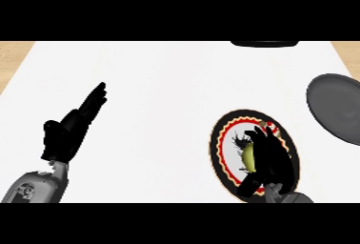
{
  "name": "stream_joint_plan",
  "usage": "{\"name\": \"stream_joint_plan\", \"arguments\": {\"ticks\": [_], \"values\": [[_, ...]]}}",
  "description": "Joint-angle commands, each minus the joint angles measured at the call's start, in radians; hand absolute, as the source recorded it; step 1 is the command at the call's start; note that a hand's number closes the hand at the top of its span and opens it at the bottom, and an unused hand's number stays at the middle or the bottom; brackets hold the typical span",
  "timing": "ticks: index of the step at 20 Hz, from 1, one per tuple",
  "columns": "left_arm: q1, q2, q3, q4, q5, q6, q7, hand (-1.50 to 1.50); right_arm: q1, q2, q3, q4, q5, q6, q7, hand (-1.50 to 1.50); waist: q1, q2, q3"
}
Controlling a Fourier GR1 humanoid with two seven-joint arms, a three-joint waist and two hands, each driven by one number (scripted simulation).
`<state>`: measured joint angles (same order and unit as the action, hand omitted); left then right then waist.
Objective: Pick the lemon from the plate and place it in the pan
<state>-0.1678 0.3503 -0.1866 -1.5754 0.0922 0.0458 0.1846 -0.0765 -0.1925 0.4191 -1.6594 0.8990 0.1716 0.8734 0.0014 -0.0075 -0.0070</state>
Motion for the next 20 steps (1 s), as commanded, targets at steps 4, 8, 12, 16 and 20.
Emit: {"name": "stream_joint_plan", "arguments": {"ticks": [4,8,12,16,20], "values": [[0.035,-0.022,0.023,-0.012,-0.016,-0.035,-0.015,0.0,-0.036,0.026,0.009,0.151,0.003,0.024,-0.101,1.5,0.004,0.008,0.007],[0.038,-0.022,0.045,-0.114,-0.026,-0.04,0.079,0.0,-0.011,0.041,0.005,0.107,0.018,0.054,-0.079,1.5,0.002,0.006,0.007],[-0.018,-0.048,0.09,0.002,-0.036,-0.091,0.035,0.0,0.056,0.012,0.005,0.003,0.073,-0.002,-0.127,1.5,-0.003,0.007,0.007],[-0.006,-0.043,0.09,-0.015,-0.048,-0.098,0.046,0.0,0.066,0.031,0.039,-0.086,0.15,-0.057,-0.088,1.5,-0.004,0.006,0.007],[0.004,-0.078,0.088,-0.039,-0.068,-0.08,0.059,0.0,0.187,-0.05,0.077,-0.207,0.155,-0.07,-0.183,1.5,-0.006,0.006,0.007]]}}
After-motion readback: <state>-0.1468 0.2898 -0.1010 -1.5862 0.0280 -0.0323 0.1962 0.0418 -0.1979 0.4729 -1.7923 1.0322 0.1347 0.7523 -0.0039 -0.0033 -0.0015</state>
